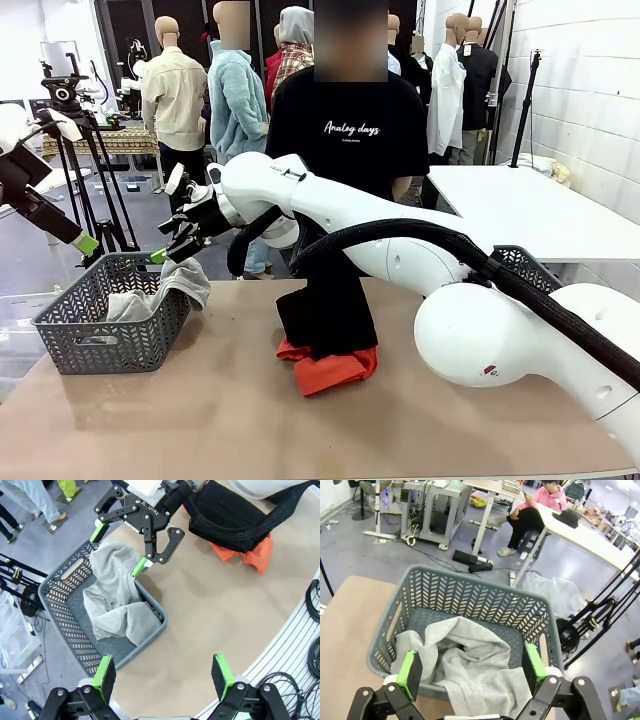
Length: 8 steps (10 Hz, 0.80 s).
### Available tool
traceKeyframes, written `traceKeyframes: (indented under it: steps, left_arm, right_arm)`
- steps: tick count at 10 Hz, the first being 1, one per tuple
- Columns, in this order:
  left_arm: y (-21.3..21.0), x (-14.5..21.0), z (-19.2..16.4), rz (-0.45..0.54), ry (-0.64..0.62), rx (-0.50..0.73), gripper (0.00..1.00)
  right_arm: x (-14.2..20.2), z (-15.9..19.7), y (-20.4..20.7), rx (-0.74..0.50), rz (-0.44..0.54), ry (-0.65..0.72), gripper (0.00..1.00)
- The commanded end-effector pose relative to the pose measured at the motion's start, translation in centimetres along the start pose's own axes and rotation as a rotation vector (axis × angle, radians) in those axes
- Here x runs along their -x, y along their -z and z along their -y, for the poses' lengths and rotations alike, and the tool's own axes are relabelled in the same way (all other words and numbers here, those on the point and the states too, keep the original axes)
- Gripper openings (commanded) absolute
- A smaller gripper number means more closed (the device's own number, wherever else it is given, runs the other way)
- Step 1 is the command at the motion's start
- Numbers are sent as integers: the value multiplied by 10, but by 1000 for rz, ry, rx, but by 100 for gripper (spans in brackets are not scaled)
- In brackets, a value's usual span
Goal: Sort the tops and bottoms.
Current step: Sort the clothes according to human instructions, then lift clothes from the center of the table with your left hand.
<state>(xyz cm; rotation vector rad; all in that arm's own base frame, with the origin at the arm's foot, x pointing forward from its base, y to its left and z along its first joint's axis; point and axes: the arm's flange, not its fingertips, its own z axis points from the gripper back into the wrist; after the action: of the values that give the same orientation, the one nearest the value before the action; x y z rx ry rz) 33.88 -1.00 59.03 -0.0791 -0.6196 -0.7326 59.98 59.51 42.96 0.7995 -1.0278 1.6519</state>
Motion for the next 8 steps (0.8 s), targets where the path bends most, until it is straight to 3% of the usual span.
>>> traceKeyframes:
  steps: [1,8]
  left_arm:
    - [0,0,0,-1,0,-1,100]
    - [0,0,0,-1,0,-1,100]
  right_arm:
    - [1,-1,1,-7,9,1,100]
    - [0,0,0,0,0,0,100]
